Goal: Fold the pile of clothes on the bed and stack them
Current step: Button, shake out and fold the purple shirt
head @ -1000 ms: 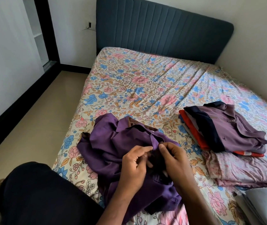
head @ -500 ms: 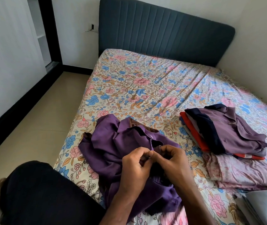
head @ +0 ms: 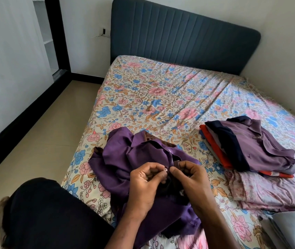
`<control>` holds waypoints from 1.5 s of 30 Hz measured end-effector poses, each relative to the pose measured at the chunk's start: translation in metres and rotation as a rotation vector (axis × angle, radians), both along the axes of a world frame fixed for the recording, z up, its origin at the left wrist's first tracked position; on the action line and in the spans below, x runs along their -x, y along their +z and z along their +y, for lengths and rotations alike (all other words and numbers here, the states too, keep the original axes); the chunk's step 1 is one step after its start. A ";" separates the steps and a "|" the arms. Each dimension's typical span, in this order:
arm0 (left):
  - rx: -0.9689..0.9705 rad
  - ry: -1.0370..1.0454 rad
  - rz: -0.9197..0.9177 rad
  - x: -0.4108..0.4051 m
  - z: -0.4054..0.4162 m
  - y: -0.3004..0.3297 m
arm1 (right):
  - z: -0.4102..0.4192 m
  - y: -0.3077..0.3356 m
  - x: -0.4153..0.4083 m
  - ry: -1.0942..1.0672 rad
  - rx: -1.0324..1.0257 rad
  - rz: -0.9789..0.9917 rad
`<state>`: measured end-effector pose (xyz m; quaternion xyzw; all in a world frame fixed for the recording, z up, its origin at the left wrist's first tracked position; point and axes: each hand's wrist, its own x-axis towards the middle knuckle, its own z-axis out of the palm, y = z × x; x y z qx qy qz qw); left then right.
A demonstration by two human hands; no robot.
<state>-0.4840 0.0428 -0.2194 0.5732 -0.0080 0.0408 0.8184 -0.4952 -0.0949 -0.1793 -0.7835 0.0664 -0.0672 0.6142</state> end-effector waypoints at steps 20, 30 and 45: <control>-0.291 0.218 -0.227 0.003 -0.005 -0.009 | -0.004 -0.007 -0.005 0.074 0.360 -0.042; -0.060 0.151 -0.073 0.002 -0.003 -0.001 | 0.002 -0.003 0.001 0.148 -0.283 0.051; 0.001 0.109 0.014 0.002 -0.004 0.000 | 0.001 -0.009 0.001 0.192 -0.330 0.081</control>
